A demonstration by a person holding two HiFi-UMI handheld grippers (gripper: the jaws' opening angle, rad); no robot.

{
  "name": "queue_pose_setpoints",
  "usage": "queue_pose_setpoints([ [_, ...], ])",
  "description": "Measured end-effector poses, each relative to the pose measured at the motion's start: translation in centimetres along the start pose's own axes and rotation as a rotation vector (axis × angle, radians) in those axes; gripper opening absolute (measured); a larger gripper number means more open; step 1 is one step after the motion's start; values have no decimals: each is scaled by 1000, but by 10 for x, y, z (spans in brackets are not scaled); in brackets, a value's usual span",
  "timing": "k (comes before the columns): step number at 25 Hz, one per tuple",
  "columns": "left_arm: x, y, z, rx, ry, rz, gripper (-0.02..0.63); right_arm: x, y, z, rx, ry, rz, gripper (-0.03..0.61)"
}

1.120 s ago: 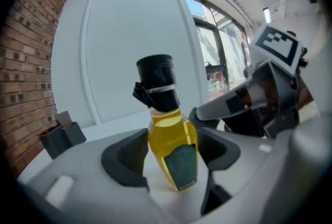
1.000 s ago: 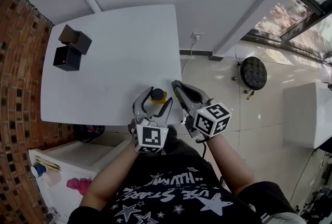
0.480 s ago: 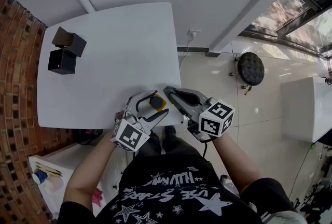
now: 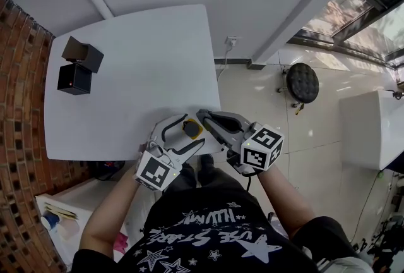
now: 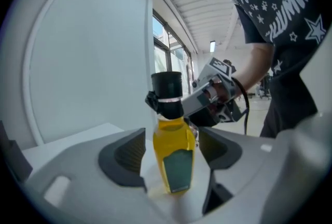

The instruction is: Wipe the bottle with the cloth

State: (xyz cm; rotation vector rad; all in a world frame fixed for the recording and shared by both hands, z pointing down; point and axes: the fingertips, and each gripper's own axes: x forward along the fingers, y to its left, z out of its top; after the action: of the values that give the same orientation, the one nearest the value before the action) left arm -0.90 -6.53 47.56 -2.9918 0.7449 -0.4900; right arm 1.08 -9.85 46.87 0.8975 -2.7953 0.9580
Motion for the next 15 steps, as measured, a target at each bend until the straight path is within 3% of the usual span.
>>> queue_pose_setpoints([
  [2,-6,-1,-5,-4,16,39,321,-3,2,6,-19,-4,13,38],
  [9,-26,-8,-28,-143,66,192,321,1,16,11,-22,19,93,38],
  [15,-23,-22,-44,-248,95,219,319,5,6,4,50,35,102,38],
])
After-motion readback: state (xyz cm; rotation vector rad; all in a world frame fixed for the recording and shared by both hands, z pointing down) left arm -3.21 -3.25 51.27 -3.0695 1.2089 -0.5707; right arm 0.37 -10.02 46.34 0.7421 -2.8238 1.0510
